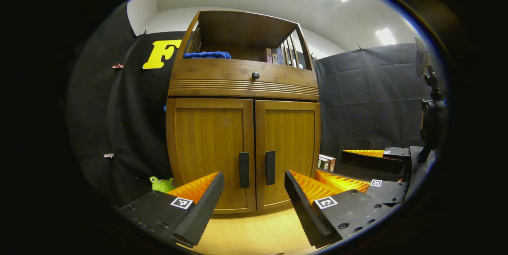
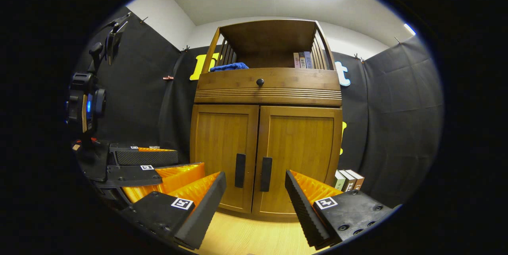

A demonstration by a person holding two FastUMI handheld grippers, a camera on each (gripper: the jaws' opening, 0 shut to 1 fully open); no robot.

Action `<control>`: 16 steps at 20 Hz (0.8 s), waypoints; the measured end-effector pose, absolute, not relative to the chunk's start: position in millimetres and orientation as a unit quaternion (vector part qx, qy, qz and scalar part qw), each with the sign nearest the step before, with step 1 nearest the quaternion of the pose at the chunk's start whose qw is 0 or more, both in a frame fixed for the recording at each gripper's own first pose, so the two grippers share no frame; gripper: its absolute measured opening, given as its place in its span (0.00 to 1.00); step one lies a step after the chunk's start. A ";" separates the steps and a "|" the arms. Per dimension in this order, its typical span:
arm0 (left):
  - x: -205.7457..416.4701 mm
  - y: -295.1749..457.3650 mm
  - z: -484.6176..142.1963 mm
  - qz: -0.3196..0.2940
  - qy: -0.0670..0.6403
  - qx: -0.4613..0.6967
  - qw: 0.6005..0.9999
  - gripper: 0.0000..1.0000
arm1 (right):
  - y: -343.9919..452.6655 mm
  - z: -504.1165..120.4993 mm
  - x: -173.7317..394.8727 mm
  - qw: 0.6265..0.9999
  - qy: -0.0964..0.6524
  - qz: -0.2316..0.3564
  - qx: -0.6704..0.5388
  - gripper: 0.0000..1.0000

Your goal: Open the right door of the double-door shoe cabinet with the right hand, and open the left door with the left hand.

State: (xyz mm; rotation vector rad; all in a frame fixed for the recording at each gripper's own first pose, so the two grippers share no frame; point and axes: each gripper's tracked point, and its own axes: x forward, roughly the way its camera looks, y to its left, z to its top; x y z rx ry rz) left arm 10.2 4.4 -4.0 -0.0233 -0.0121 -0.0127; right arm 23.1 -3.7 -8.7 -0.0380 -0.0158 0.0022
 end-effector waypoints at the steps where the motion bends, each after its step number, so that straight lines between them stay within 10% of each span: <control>1: 10.3 5.4 -4.3 -0.005 -0.007 -0.012 1.000 0.95 | -4.5 -9.7 25.1 1.000 -0.007 0.001 -0.019 0.95; 16: 6.4 13.3 -17.0 -0.019 -0.012 -0.012 1.000 0.95 | -20.5 -44.3 108.6 1.000 -0.005 -0.014 -0.018 0.95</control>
